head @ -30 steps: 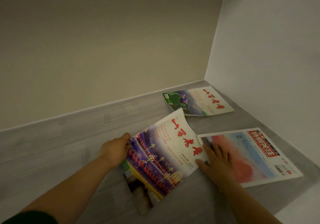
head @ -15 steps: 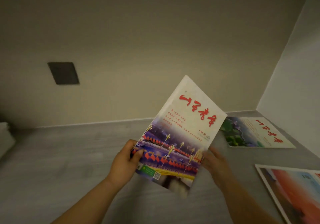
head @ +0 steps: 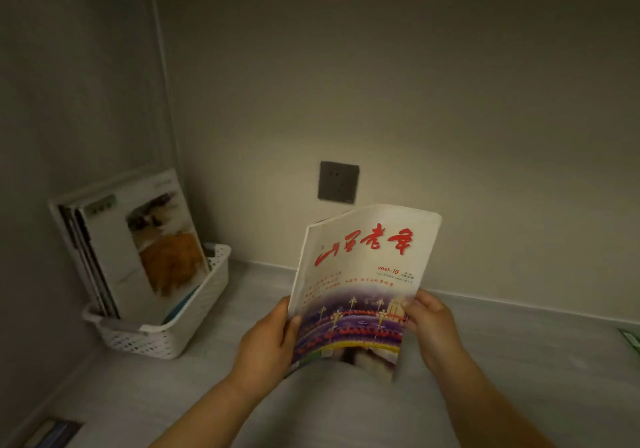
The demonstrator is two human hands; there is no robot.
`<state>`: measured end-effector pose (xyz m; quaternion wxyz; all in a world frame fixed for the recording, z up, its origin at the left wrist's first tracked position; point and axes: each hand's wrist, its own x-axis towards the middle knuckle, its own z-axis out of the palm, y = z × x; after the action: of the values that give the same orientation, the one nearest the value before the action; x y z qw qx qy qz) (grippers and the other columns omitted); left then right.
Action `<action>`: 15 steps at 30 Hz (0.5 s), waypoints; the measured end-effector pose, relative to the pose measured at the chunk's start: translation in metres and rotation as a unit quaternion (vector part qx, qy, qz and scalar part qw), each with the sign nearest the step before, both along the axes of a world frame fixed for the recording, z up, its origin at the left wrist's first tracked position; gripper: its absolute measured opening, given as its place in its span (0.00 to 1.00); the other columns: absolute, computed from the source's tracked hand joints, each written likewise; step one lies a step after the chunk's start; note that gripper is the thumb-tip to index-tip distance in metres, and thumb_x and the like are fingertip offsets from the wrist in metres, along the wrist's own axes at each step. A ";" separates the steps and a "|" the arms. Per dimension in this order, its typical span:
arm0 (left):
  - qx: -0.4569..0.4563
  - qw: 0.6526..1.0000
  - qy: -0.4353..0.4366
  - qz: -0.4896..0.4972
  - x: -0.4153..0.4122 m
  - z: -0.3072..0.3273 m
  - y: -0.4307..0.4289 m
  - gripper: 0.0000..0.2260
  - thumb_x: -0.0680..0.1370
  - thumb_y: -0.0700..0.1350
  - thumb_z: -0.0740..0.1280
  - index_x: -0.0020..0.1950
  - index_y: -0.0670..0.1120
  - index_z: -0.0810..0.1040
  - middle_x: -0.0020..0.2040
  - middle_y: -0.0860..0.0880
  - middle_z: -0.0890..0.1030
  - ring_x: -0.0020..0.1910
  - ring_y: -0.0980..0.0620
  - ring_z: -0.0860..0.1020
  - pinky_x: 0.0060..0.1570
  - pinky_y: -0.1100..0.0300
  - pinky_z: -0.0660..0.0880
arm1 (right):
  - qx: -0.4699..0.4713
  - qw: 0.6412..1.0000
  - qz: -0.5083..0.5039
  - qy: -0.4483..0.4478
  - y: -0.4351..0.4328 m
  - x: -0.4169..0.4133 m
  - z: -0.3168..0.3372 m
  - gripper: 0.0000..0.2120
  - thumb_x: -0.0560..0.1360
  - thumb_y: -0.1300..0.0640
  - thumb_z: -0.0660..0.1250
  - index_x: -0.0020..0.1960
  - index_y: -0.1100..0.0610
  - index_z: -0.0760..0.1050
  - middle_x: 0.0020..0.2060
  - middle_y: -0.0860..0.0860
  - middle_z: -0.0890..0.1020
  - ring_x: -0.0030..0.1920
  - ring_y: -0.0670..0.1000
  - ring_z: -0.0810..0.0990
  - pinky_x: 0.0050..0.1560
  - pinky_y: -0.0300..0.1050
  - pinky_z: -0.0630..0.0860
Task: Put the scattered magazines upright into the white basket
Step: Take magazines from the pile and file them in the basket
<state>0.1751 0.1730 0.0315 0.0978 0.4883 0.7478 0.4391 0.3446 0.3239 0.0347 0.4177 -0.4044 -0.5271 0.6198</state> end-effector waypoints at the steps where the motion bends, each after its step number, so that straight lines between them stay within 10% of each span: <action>1: 0.010 1.000 0.013 0.021 -0.016 0.001 -0.006 0.13 0.78 0.47 0.56 0.62 0.49 0.68 0.58 0.45 0.79 0.54 0.45 0.77 0.53 0.54 0.75 | 0.005 1.000 0.006 0.001 -0.005 -0.020 0.003 0.13 0.74 0.69 0.60 0.40 0.53 0.77 0.27 0.46 0.84 0.27 0.44 0.82 0.24 0.34 0.75; 15: 0.122 0.965 0.153 0.177 -0.156 0.050 -0.070 0.06 0.74 0.37 0.64 0.49 0.36 0.77 0.45 0.37 0.78 0.44 0.40 0.76 0.38 0.56 0.68 | 0.147 0.987 0.057 -0.030 -0.025 -0.219 0.068 0.11 0.72 0.71 0.60 0.50 0.61 0.77 0.43 0.55 0.79 0.37 0.49 0.78 0.38 0.37 0.77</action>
<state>0.0187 0.1035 0.0817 -0.1572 0.4178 0.7693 0.4571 0.1260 0.2990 0.1030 0.4202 -0.3262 -0.6472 0.5460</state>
